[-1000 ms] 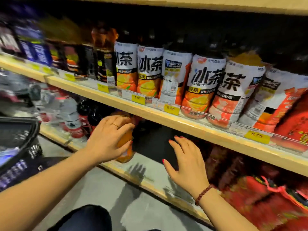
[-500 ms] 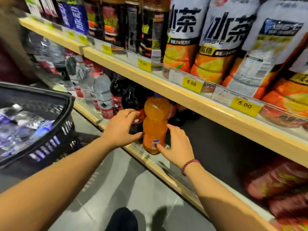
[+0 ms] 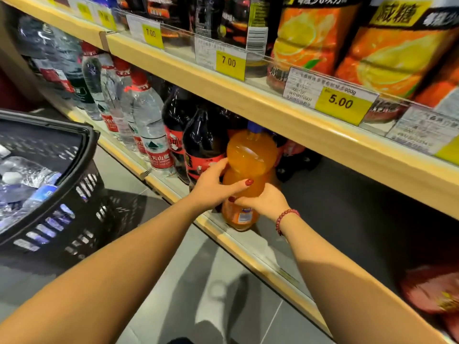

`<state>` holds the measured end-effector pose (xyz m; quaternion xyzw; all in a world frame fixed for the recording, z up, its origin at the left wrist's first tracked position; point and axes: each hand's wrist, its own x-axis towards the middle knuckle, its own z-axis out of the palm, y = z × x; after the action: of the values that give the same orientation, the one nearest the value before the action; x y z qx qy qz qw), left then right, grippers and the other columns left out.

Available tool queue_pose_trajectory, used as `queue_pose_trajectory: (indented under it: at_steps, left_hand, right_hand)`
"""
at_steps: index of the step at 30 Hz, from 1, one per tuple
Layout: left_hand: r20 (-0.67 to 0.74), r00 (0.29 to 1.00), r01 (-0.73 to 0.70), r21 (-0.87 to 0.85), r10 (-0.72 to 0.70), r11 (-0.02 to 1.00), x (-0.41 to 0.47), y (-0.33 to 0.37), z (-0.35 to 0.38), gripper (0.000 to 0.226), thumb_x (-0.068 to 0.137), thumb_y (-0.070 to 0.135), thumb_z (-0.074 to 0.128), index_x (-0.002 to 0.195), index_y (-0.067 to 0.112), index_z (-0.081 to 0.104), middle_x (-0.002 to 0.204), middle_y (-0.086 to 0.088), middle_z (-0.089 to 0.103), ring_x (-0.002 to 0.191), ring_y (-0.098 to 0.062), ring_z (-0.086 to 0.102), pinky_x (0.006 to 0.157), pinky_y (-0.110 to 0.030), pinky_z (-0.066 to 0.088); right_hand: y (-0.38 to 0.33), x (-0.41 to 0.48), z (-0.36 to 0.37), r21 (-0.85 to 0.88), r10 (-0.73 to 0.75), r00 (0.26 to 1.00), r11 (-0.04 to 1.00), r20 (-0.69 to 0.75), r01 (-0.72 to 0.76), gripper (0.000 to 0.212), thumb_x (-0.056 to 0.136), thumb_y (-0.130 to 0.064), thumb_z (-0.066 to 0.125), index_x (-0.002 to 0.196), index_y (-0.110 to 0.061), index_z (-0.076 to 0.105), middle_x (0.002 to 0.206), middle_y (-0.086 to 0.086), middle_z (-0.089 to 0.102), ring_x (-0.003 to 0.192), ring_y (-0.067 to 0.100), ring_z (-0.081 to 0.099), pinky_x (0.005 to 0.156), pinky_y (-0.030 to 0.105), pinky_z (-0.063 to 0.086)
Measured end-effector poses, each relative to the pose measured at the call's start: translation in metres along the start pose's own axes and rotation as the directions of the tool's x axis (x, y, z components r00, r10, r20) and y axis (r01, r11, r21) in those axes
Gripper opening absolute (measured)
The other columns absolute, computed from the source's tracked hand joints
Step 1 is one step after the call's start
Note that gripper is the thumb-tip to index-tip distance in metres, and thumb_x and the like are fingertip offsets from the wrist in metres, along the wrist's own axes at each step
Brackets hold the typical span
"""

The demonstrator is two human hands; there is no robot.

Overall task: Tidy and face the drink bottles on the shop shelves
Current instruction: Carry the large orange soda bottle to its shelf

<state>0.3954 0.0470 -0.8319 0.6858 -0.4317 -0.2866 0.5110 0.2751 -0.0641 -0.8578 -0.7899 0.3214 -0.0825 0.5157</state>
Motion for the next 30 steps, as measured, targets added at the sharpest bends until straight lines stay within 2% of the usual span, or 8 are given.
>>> queue_pose_trajectory:
  at_steps: [4,7,13,18,21,25,28,30]
  left_hand:
    - [-0.018,0.999,0.035,-0.077,-0.037,0.996,0.003,-0.003,0.000,0.060,0.073,0.025,0.081,0.127,0.022,0.054,0.124,0.003,0.063,0.114,-0.013,0.059,0.095,-0.040,0.052]
    - [-0.031,0.999,0.006,-0.065,-0.008,0.998,-0.003,-0.002,0.000,0.057,0.069,0.019,0.084,0.120,0.022,0.060,0.118,0.004,0.066,0.110,-0.011,0.061,0.095,-0.040,0.052]
    - [-0.012,0.998,-0.056,-0.025,0.056,0.998,-0.031,0.010,-0.002,0.060,0.062,0.009,0.087,0.115,0.018,0.061,0.113,-0.001,0.068,0.105,-0.014,0.064,0.092,-0.036,0.053]
    - [-0.028,0.996,-0.087,-0.140,0.084,0.986,-0.060,0.023,-0.005,0.060,0.059,0.014,0.087,0.106,0.039,0.059,0.103,0.017,0.070,0.100,-0.003,0.065,0.077,-0.015,0.052]
    - [-0.026,0.995,-0.099,-0.226,0.096,0.969,-0.076,0.038,-0.010,0.059,0.057,0.032,0.089,0.105,0.051,0.060,0.110,0.021,0.068,0.104,-0.003,0.064,0.077,-0.014,0.052]
    - [0.050,0.995,-0.069,-0.295,0.088,0.953,-0.090,0.055,-0.013,0.064,0.056,0.059,0.081,0.114,0.043,0.058,0.114,0.018,0.068,0.108,-0.006,0.063,0.080,-0.018,0.052]
    - [0.086,0.996,0.003,-0.326,0.027,0.945,-0.098,0.064,-0.012,0.087,0.048,0.068,0.079,0.121,0.028,0.053,0.117,0.008,0.067,0.111,-0.015,0.063,0.083,-0.027,0.053]
    - [0.137,0.990,0.080,-0.331,-0.036,0.940,-0.106,0.076,-0.011,0.098,0.047,0.066,0.081,0.127,0.017,0.050,0.117,0.002,0.066,0.109,-0.018,0.064,0.082,-0.029,0.054]
  right_hand:
    - [0.004,-0.005,0.003,0.010,0.000,0.998,1.000,-0.069,0.001,0.032,0.064,-0.043,0.081,0.089,-0.045,0.060,0.091,-0.018,0.064,0.090,0.007,0.061,0.076,0.024,0.048]
    - [0.004,-0.016,0.006,0.022,-0.001,0.982,1.000,-0.189,0.005,0.049,0.054,-0.044,0.084,0.097,-0.036,0.063,0.091,-0.015,0.066,0.089,0.007,0.064,0.072,0.021,0.051]
    - [-0.003,-0.052,0.007,0.003,-0.086,0.944,0.996,-0.318,0.091,0.080,0.035,-0.047,0.086,0.106,-0.040,0.049,0.106,-0.009,0.063,0.098,0.012,0.062,0.083,0.036,0.056]
    - [-0.024,-0.083,-0.004,-0.171,-0.221,0.925,0.970,-0.310,0.174,0.100,0.037,-0.055,0.083,0.127,-0.038,0.042,0.118,-0.007,0.054,0.109,0.017,0.055,0.087,0.039,0.052]
    - [-0.040,-0.106,-0.010,-0.182,-0.277,0.924,0.955,-0.264,0.234,0.100,0.038,-0.063,0.081,0.127,-0.040,0.043,0.117,-0.012,0.054,0.108,0.012,0.054,0.086,0.036,0.052]
    - [-0.050,-0.136,-0.003,0.055,-0.162,0.968,0.983,-0.193,0.176,0.093,0.034,-0.067,0.081,0.117,-0.039,0.051,0.112,-0.013,0.063,0.100,0.012,0.063,0.083,0.040,0.057]
    - [-0.052,-0.151,0.009,0.324,-0.072,0.992,0.941,-0.105,0.102,0.082,0.035,-0.053,0.089,0.109,-0.040,0.058,0.105,-0.014,0.070,0.093,0.011,0.069,0.079,0.041,0.059]
    - [-0.058,-0.162,0.012,0.450,0.010,0.999,0.893,-0.049,0.013,0.088,0.037,-0.042,0.092,0.117,-0.031,0.058,0.111,-0.004,0.070,0.098,0.019,0.069,0.082,0.046,0.057]
